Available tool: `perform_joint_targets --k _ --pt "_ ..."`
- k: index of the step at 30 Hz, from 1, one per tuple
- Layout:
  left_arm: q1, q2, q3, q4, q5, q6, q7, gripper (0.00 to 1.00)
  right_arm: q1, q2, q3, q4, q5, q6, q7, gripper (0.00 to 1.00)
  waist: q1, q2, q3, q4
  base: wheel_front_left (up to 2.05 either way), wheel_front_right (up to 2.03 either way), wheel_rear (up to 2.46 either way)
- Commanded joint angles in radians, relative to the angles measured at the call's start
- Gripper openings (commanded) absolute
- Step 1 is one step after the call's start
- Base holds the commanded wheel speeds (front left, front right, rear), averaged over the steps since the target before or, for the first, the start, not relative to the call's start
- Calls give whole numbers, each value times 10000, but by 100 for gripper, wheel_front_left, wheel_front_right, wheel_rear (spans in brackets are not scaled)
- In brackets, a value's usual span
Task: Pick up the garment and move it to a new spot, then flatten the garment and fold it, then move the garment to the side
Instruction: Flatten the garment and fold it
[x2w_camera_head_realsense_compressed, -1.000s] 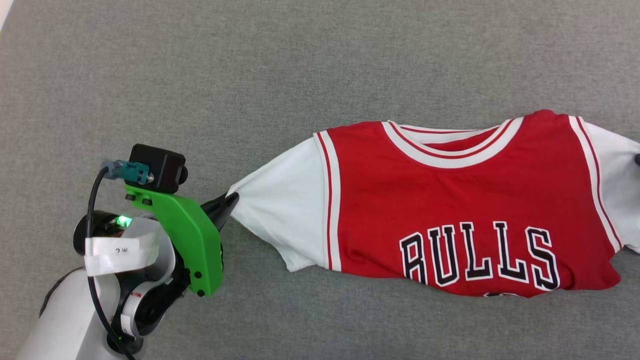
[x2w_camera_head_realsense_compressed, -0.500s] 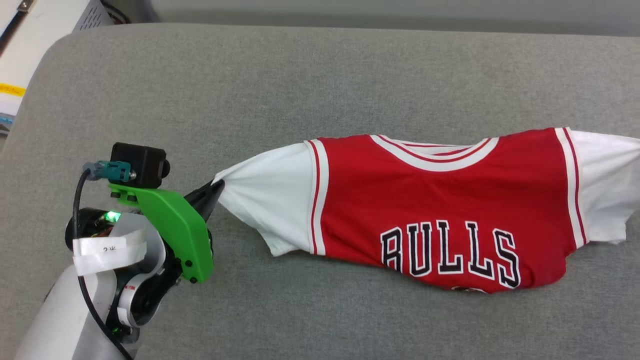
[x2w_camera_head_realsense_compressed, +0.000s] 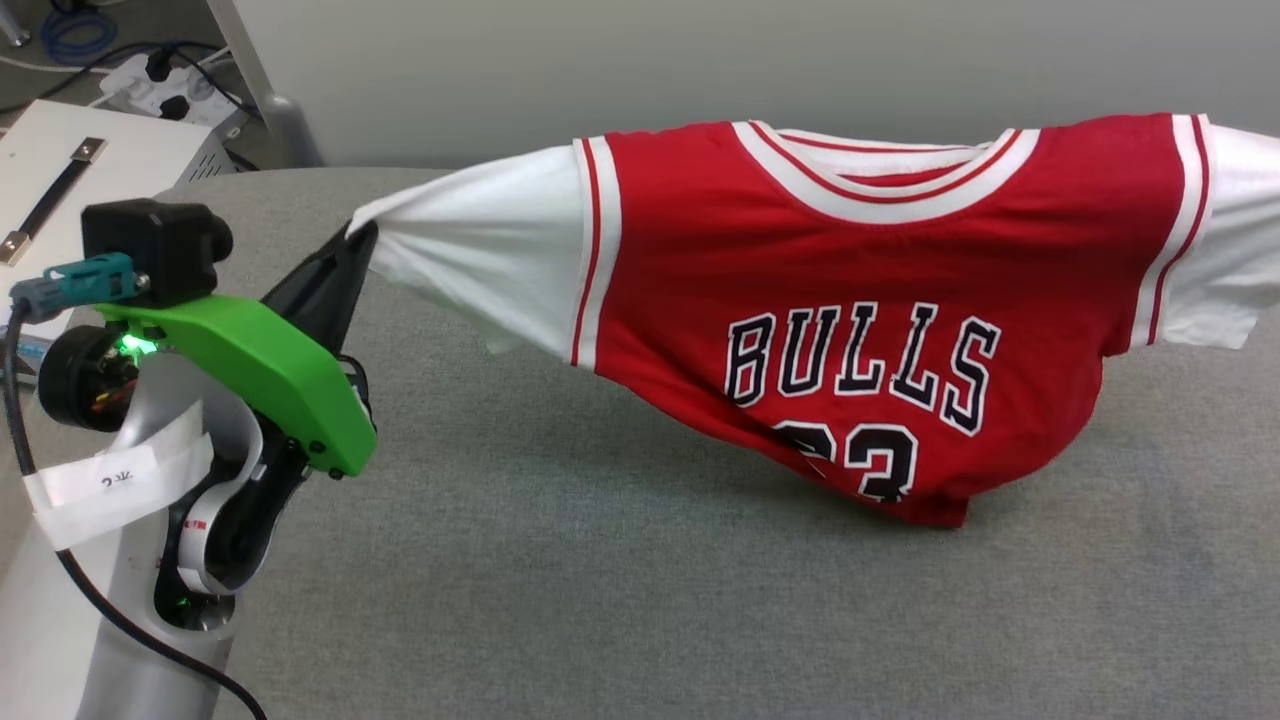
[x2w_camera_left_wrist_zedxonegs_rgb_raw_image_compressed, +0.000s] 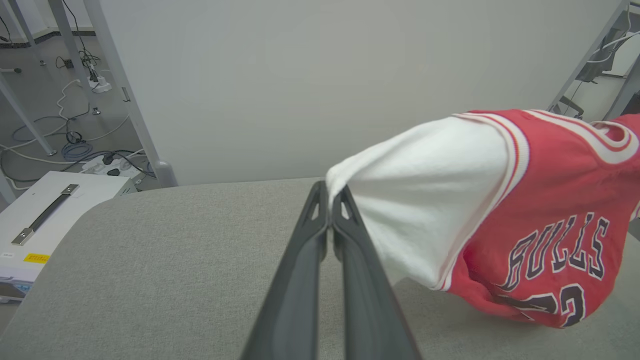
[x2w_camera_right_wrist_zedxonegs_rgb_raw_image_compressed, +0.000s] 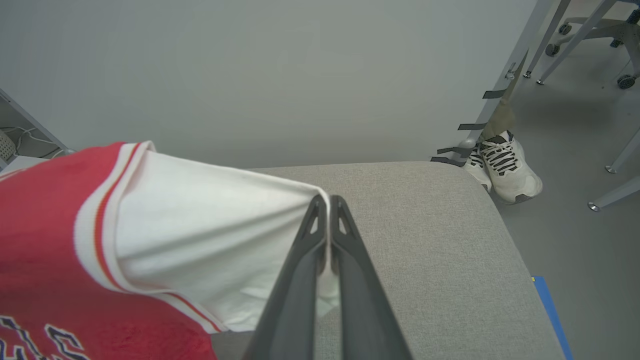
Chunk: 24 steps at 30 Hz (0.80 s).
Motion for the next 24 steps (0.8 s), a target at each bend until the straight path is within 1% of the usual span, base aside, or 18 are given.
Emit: perform_joint_targets --k 1,7,12,18,21,24 --pt "-232 10 161 -69 102 132 -142 0 -125 -74 -40 -161 82 -4 -111 0 0 -1 -286 -108 0 0 0" --pt "-598 119 519 -401 295 279 -523 0 -384 -111 -31 -742 366 -4 -307 0 0 -1 -518 -208 0 0 0" --pt "-905 356 802 -653 508 383 -666 0 -663 -194 13 -981 563 -4 -288 0 0 -1 -424 -348 0 0 0" --pt "-1592 819 1147 -786 634 318 -620 0 -1443 -411 98 -987 511 -4 -566 0 0 -1 117 -435 0 0 0" --pt "-2144 1082 1345 -647 640 204 -627 0 -2125 -217 -76 -705 679 -4 -640 0 0 -1 549 -458 0 0 0" --pt "-2788 1292 1455 -411 597 33 -637 0 -2783 -279 51 -489 524 -4 -765 0 0 -1 1037 -485 0 0 0"
